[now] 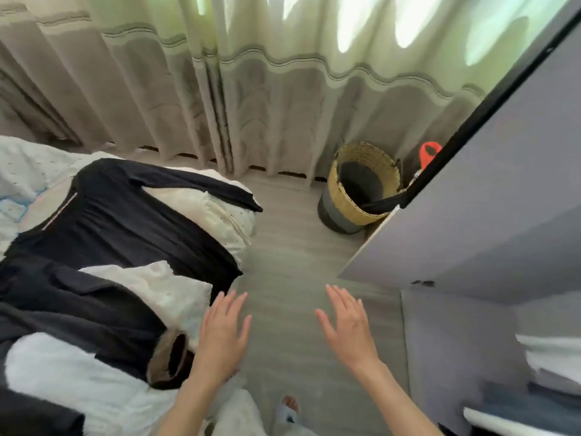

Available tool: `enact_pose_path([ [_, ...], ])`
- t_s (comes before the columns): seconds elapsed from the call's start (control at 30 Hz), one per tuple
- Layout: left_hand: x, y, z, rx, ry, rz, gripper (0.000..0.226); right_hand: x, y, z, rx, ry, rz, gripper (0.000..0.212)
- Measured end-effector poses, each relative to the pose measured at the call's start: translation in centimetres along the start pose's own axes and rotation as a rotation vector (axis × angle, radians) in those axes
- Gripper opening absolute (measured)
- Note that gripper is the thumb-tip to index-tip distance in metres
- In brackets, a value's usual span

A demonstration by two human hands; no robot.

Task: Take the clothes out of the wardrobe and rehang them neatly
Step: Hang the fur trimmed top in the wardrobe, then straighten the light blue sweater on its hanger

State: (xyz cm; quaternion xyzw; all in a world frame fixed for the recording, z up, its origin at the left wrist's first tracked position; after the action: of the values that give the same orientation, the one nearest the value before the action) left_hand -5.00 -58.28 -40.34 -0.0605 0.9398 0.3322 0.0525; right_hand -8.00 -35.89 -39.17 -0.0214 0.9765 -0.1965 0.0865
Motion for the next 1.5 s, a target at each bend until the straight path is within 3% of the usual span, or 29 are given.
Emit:
enact_pose_path([
  [0.17, 4.3, 6.9, 5.1, 0.084, -0.167, 0.225, 0.053, -0.8, 7.8, -2.7, 0.062, 0.069, 0.195, 0.091],
  [0.4, 10.6, 18.3, 12.5, 0.175, -0.421, 0.613, 0.050, 0.1, 16.3, -8.5, 0.073, 0.262, 0.486, 0.091],
  [0.63, 12.5, 32.0, 18.3, 0.201, -0.580, 0.978, 0.051, -3.9, 23.2, -14.1, 0.067, 0.495, 0.778, 0.066],
  [0.9, 6.9, 39.9, 25.1, 0.206, -0.768, 1.225, 0.046, -13.0, 28.4, -15.6, 0.021, 0.610, 1.068, 0.055],
  [1.2, 2.4, 52.7, 31.4, 0.083, -0.785, 1.312, 0.046, -19.4, 38.2, -25.8, -0.015, 0.892, 1.026, 0.051],
  [1.37, -2.0, 61.5, 34.3, 0.004, -0.808, 1.325, 0.049, -23.3, 42.2, -34.4, -0.191, 1.076, 0.970, 0.045],
  [1.5, -5.1, 68.1, 35.8, -0.081, -0.826, 1.337, 0.047, -23.0, 45.7, -40.5, -0.299, 1.044, 0.879, 0.044],
])
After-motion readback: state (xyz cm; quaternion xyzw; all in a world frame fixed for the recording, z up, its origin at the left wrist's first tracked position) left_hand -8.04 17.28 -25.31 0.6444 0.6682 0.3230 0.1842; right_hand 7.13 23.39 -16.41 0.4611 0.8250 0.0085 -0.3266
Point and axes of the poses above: each hand's wrist, its own x-axis towards the middle knuckle, its own z-axis out of the palm, y = z × x, the point moved 10 cm from there along x, towards the middle knuckle, and after that the axes turned 7 degrees about -x, right-handed, at the moved point
